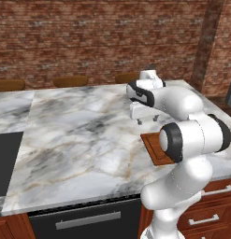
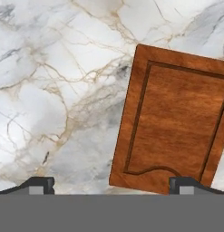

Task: Move the cutting board and knife to the sink. Then move spray from the cabinet to the counter.

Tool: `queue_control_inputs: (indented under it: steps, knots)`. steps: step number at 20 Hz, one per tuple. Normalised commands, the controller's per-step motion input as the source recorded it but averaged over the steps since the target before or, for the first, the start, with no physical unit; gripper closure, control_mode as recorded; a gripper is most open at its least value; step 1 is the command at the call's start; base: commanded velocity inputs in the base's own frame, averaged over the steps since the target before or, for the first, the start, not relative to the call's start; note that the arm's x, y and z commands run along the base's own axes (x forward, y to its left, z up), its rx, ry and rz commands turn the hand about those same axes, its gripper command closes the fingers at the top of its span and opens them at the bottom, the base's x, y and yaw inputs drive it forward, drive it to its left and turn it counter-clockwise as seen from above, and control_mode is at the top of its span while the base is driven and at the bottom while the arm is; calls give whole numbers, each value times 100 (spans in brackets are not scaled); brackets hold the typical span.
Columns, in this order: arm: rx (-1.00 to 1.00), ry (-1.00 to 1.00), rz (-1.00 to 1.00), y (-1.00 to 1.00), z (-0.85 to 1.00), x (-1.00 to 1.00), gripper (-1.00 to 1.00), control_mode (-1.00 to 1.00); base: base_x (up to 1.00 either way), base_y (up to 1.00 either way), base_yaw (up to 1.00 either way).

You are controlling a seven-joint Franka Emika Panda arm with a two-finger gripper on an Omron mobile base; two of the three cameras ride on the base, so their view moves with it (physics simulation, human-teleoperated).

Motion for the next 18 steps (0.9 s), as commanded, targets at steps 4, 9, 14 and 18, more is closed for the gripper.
queue_control_inputs:
  steps: [4, 9, 14, 18]
  knots:
    - [0, 0, 2, 0, -44, 33, -100, -100, 0, 0, 0]
    - [0, 0, 4, -9, -37, 37, -100, -100, 0, 0, 0]
    - [0, 1, 4, -22, -49, 31, -100, -100, 0, 0, 0]
    - [0, 3, 5, -29, -52, 29, -100, -100, 0, 0, 0]
